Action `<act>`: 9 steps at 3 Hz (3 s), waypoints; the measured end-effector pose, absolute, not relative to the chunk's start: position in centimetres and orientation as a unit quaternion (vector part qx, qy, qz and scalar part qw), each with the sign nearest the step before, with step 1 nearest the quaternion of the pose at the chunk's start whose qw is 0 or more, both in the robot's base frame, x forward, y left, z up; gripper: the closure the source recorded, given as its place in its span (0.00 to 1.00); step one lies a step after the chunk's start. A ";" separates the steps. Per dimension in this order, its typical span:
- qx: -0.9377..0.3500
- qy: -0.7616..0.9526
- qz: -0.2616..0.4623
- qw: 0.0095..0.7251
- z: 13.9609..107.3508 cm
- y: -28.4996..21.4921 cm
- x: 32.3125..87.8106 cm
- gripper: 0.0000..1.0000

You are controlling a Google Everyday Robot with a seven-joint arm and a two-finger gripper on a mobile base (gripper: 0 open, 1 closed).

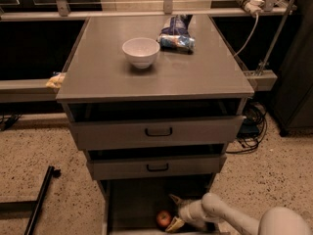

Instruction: Pick apple from bottom drawer and place on counter

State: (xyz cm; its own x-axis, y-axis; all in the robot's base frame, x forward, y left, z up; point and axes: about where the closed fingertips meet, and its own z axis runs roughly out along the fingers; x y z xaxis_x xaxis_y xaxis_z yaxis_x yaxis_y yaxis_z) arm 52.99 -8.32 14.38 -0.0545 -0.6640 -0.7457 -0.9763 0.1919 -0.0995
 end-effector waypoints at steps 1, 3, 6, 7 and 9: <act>-0.592 0.682 0.235 0.359 13.7 -7.6 53.1 0.17; -0.597 0.665 0.264 0.364 12.8 -5.4 53.0 0.30; -0.598 0.683 0.272 0.319 14.5 -8.1 49.4 0.98; -0.602 0.696 0.258 0.294 19.4 -11.4 48.4 1.00; -0.618 0.699 0.205 0.297 30.9 -15.5 51.5 1.00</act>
Offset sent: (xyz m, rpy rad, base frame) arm 0.0078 0.0273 -0.0118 0.0943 -0.0202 0.0461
